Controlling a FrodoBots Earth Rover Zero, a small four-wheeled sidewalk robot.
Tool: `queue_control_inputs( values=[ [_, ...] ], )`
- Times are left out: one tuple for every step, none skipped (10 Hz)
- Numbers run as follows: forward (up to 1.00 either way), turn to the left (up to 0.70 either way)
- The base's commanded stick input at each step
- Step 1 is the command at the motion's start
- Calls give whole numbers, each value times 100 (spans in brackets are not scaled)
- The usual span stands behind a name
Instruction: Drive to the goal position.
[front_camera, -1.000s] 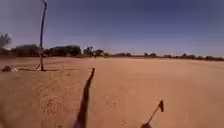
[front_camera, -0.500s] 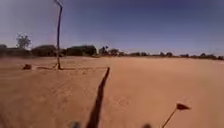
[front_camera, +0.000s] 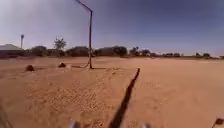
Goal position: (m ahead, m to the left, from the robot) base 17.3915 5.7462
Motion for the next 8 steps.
queue_control_inputs(
  values=[
    [70,0],
    [70,0],
    [70,0],
    [70,0],
    [70,0],
    [70,0],
    [70,-27],
    [70,-27]
  ],
)
